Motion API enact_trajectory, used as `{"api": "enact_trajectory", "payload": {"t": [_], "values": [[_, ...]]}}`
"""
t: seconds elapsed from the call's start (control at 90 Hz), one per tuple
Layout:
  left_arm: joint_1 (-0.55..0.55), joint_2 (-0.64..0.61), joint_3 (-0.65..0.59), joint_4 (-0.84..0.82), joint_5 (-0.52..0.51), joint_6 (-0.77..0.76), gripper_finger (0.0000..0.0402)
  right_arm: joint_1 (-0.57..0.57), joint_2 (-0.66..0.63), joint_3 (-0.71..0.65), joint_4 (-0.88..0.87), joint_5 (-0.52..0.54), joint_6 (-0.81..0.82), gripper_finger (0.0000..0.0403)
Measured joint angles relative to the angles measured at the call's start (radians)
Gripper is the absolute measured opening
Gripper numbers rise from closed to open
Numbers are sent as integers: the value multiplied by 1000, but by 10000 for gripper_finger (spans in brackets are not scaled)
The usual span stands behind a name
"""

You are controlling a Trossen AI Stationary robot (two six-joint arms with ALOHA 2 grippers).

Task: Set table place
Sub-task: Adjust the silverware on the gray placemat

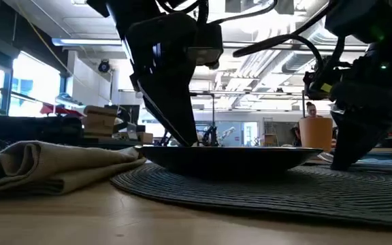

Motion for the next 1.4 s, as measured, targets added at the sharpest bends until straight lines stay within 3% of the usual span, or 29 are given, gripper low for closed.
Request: {"api": "enact_trajectory", "payload": {"t": [0.089, 0.389, 0.678, 0.933, 1.044, 1.211, 1.4], "values": [[0, 0, 0, 0, 0, 1, 161, 0, -4, -1, -3, -10, -3, 11], [0, 0, 3, -5, 0, 8, 161, 1, -113, -8, -57, -71, 51, 3], [-4, -1, 123, -59, -40, 92, 161, 14, -285, -7, -142, -84, 81, 1], [-1, -1, 258, -45, -76, 338, 161, 21, -462, -5, -98, -82, -27, 0], [1, -1, 312, -39, -145, 488, 161, 21, -512, -5, -51, -90, -91, 0], [3, -2, 329, 46, -279, 730, 161, 21, -522, -5, 56, -119, -178, 0], [19, 6, 328, 66, -275, 850, 161, 21, -502, -3, 139, -152, -230, 0]]}}
